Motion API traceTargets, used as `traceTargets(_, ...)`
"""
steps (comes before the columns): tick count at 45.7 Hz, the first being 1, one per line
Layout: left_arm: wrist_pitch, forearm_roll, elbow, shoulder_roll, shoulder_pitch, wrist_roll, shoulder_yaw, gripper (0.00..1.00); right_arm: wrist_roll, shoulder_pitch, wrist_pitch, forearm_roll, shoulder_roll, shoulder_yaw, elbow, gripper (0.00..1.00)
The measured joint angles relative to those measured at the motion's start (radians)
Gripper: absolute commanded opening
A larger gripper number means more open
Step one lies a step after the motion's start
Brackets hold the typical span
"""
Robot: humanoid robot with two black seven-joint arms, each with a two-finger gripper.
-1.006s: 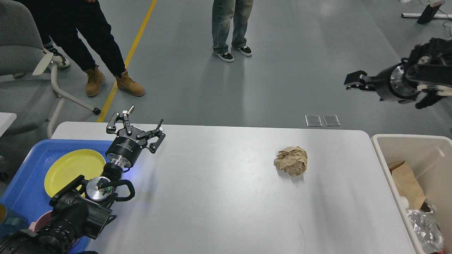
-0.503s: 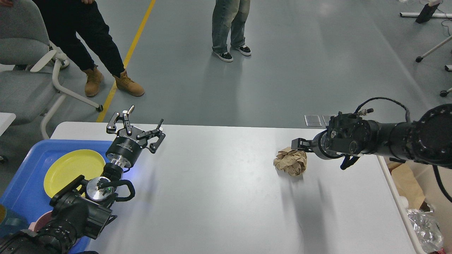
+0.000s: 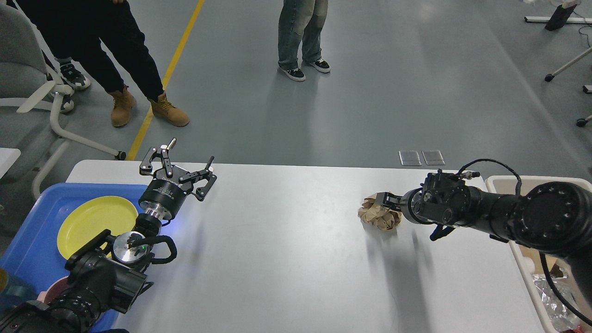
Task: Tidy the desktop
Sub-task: 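Grasp the crumpled paper ball with the right gripper, then carry the paper ball into the white bin and release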
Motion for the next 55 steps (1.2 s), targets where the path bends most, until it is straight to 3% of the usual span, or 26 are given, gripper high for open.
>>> traceTargets(5, 0.0, 0.0, 0.0, 0.0, 0.0, 0.0, 0.0, 0.96, 0.0, -0.027, -0.015, 0.0, 0.01, 0.001, -0.019, 0.74)
traceTargets(16, 0.0, 0.0, 0.0, 0.0, 0.0, 0.0, 0.0, 0.96, 0.0, -0.042, -0.018, 0.0, 0.012, 0.004, -0.007, 0.0)
traceTargets(27, 0.0, 0.0, 0.0, 0.0, 0.0, 0.0, 0.0, 0.96, -0.001, -0.039, -0.012, 0.02, -0.007, 0.046, 0.012, 0.0)
traceTargets(38, 0.0, 0.0, 0.0, 0.0, 0.0, 0.0, 0.0, 0.96, -0.003, 0.015, -0.015, 0.021, -0.109, 0.059, 0.077, 0.0)
traceTargets(55, 0.0, 0.0, 0.0, 0.0, 0.0, 0.0, 0.0, 0.96, 0.0, 0.294, -0.005, 0.02, -0.478, 0.056, 0.38, 0.0)
